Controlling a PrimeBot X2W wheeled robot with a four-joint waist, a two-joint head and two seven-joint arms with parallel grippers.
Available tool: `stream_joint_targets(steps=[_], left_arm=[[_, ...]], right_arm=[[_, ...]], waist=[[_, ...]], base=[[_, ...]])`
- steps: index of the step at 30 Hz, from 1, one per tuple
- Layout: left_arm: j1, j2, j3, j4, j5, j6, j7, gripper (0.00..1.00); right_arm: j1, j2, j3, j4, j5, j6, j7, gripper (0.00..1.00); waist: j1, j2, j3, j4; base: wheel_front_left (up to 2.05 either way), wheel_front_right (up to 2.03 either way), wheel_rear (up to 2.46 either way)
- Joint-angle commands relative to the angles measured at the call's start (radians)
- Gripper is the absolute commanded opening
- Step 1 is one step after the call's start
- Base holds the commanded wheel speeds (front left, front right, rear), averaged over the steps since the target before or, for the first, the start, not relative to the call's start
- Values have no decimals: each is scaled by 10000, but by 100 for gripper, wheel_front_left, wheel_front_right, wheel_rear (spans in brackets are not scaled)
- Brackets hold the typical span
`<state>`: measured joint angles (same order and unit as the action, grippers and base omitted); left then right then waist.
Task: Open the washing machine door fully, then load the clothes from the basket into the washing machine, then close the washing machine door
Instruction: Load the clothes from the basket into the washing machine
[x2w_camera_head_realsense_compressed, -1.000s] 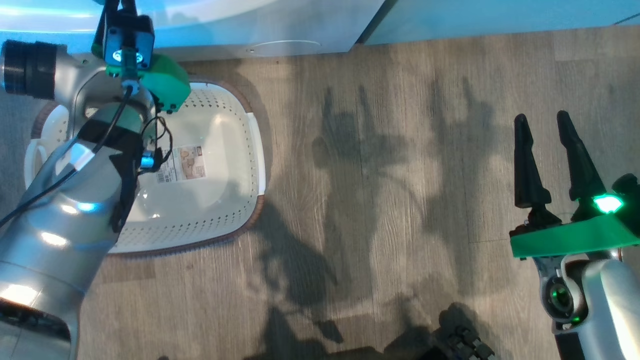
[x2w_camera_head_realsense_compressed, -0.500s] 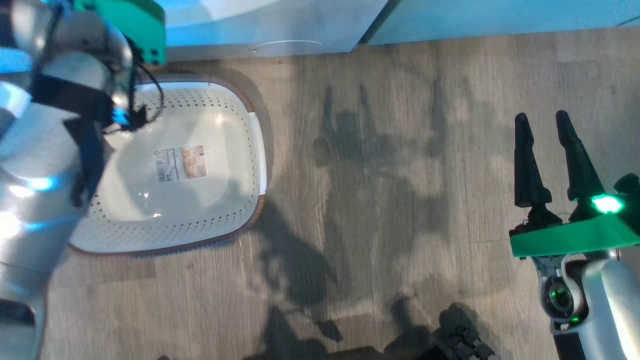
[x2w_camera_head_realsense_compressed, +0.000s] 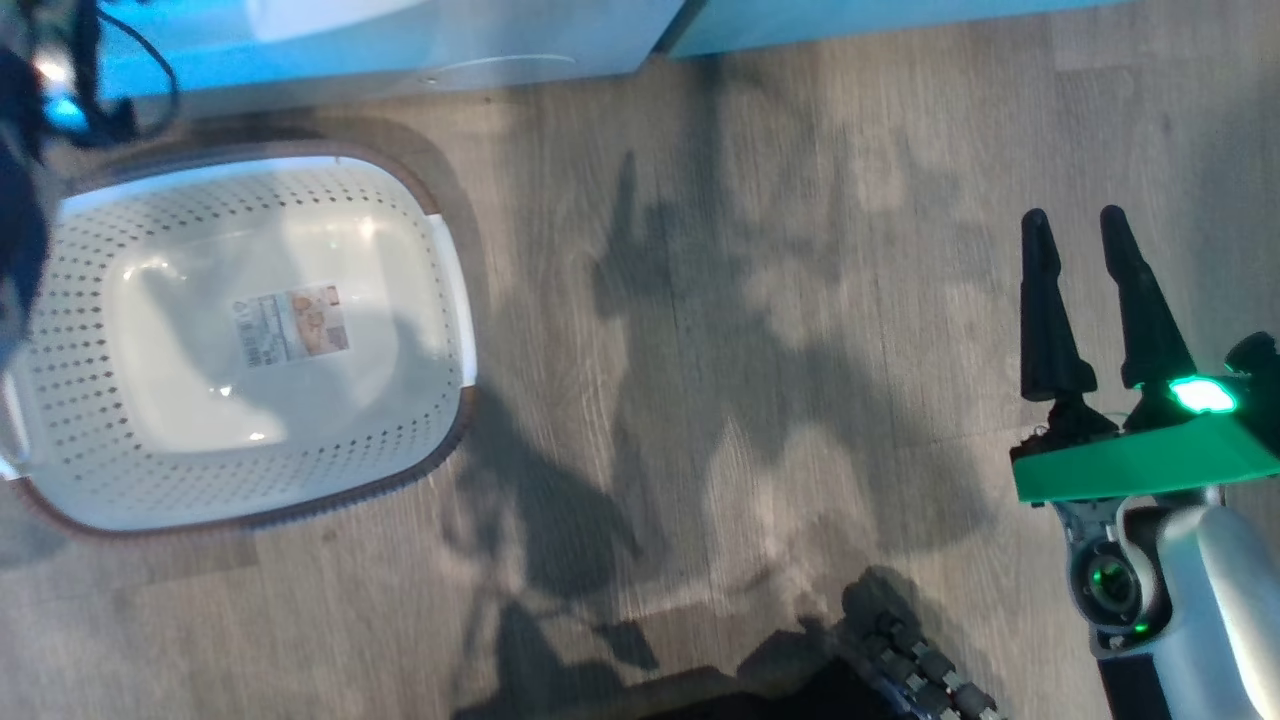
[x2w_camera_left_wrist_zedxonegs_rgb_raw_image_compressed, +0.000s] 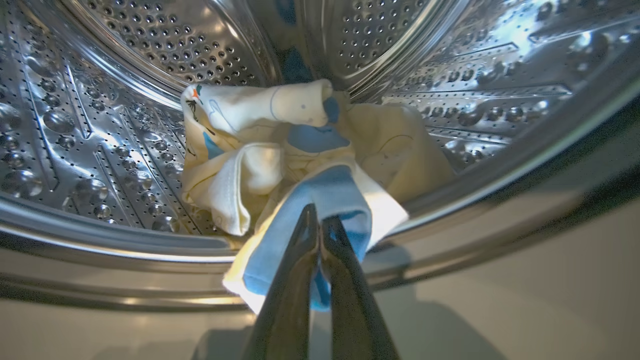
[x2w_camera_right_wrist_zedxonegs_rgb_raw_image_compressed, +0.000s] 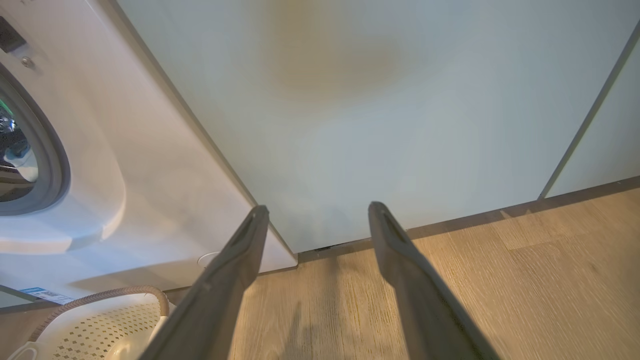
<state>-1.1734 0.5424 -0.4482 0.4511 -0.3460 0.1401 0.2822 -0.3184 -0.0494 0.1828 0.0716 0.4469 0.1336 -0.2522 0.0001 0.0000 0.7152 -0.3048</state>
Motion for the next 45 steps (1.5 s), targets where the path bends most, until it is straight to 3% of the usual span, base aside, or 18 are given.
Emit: stream_joint_targets(steps=[1, 12, 22, 33, 38, 39, 40, 41, 42, 45], left_arm=[[-579, 642, 442, -147, -24, -85, 202, 0], [-2239, 1183, 597, 607, -6, -426, 731, 0], [-3827, 1727, 444, 1277, 917, -348, -672, 0], [-4990, 1446, 380, 2173, 1429, 136, -2798, 0], [-5213, 1214, 468, 2972, 1092, -43, -2788, 0], [-5258, 1170, 486, 3119, 1008, -103, -2707, 15], [-5307, 1125, 495, 3222, 933, -180, -2677, 47], [-5340, 1088, 480, 3321, 889, -248, -2642, 89], [-5371, 1045, 486, 3412, 829, -294, -2622, 100], [-5413, 935, 456, 3652, 721, -395, -2582, 100]], right_arm=[[81, -9, 209, -275, 98, -29, -95, 100], [-95, -9, 516, -325, 443, -29, -95, 100], [-316, -9, 862, -435, 764, -29, -95, 100], [-521, -9, 1009, -513, 937, -29, -95, 100], [-573, -9, 1044, -523, 950, -29, -95, 100], [-581, -9, 1049, -525, 949, -29, -95, 100], [-588, -9, 1051, -526, 950, -29, -95, 100], [-593, -9, 1047, -521, 950, -29, -95, 100], [-598, -9, 1043, -513, 948, -29, -95, 100], [-616, -9, 1029, -481, 930, -29, -95, 100]], waist=[[-1, 0, 174, -160], [-1, 0, 799, -648], [-1, 0, 1433, -1151], [-1, 0, 1836, -1328], [-1, 0, 1882, -1318], [-1, 0, 1885, -1311], [-1, 0, 1890, -1302], [-1, 0, 1889, -1285], [-1, 0, 1888, -1268], [-1, 0, 1874, -1208]], base=[[0, 0, 0], [0, 0, 0], [0, 0, 0], [0, 0, 0], [0, 0, 0], [0, 0, 0], [0, 0, 0], [0, 0, 0], [0, 0, 0], [0, 0, 0]])
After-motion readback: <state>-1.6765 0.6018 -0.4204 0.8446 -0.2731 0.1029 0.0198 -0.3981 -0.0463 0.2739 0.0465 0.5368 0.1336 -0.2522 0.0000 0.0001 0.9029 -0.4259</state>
